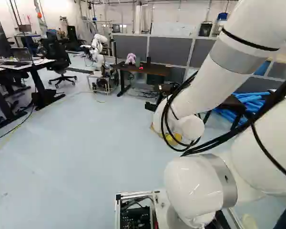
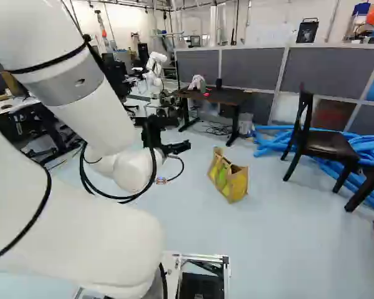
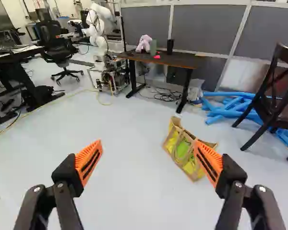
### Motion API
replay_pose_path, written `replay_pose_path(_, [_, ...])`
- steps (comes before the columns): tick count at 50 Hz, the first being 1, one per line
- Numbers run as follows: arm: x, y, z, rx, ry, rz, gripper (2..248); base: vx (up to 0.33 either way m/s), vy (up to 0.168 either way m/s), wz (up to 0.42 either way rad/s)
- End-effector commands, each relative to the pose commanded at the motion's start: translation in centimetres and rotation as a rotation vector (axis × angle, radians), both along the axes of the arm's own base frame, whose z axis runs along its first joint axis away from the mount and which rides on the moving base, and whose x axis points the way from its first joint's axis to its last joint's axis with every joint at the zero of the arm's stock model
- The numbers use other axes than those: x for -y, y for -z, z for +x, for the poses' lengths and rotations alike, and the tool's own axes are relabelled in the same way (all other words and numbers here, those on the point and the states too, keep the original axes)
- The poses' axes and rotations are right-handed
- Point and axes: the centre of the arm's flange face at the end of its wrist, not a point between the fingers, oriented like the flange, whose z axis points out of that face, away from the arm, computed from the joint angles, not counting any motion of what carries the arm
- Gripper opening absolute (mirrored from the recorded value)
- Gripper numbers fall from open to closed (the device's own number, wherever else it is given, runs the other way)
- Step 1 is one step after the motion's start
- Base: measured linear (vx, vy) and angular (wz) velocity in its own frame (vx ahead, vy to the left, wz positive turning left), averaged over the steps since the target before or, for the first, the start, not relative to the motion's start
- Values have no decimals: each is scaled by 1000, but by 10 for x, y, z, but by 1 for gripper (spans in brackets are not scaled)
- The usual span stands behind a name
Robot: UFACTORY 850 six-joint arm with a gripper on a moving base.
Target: Pick up the bag on the ground and place it on the table
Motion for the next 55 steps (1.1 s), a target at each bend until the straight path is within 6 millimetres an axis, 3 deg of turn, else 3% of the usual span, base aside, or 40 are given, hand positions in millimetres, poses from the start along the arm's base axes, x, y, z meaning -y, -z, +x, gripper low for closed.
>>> replay_pose_path(31, [0, 0, 0, 0, 0, 0, 247, 1, 8, 40])
replay_pose_path(55, [0, 0, 0, 0, 0, 0, 247, 89, 2, 0])
